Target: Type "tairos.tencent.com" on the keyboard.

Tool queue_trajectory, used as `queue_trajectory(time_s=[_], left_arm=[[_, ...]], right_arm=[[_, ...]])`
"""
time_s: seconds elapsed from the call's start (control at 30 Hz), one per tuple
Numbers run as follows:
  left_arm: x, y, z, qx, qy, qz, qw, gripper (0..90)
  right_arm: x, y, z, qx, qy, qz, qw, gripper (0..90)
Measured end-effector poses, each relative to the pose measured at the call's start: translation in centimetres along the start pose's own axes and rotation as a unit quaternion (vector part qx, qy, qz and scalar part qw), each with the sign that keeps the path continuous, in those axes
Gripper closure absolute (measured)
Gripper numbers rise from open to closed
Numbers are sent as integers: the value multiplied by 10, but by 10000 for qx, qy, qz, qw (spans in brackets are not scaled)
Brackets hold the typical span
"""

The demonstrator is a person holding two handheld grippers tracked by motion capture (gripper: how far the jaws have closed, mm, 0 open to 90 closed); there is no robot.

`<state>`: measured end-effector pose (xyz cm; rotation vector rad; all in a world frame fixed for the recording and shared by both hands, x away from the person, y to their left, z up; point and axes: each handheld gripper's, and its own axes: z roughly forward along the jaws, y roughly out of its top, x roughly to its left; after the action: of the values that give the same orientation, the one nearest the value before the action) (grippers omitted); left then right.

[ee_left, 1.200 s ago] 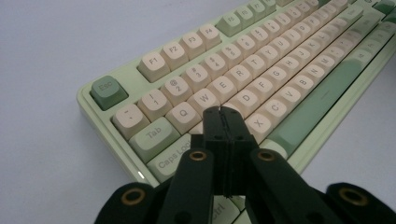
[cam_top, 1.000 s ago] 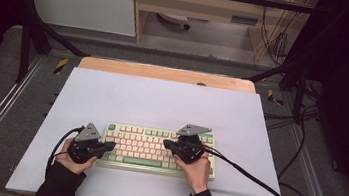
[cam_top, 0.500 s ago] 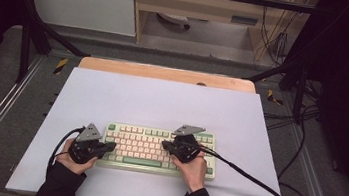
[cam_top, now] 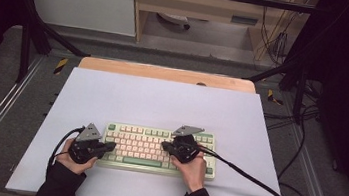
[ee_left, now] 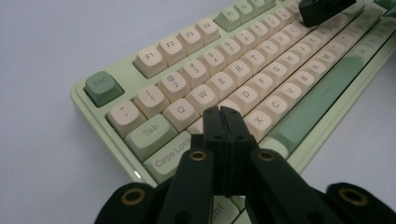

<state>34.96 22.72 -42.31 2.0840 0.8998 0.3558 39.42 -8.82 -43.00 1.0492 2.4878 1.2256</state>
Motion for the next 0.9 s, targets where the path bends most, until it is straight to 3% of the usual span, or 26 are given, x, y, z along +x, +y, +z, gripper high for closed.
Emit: queue_trajectory(time_s=[0.23,0.9], left_arm=[[0,0,-1,-24,-1,-5,10000,897],[-1,4,-3,-71,15,-13,10000,897]], right_arm=[[1,0,0,23,-11,1,10000,900],[5,1,-37,-107,136,-194,9997,900]])
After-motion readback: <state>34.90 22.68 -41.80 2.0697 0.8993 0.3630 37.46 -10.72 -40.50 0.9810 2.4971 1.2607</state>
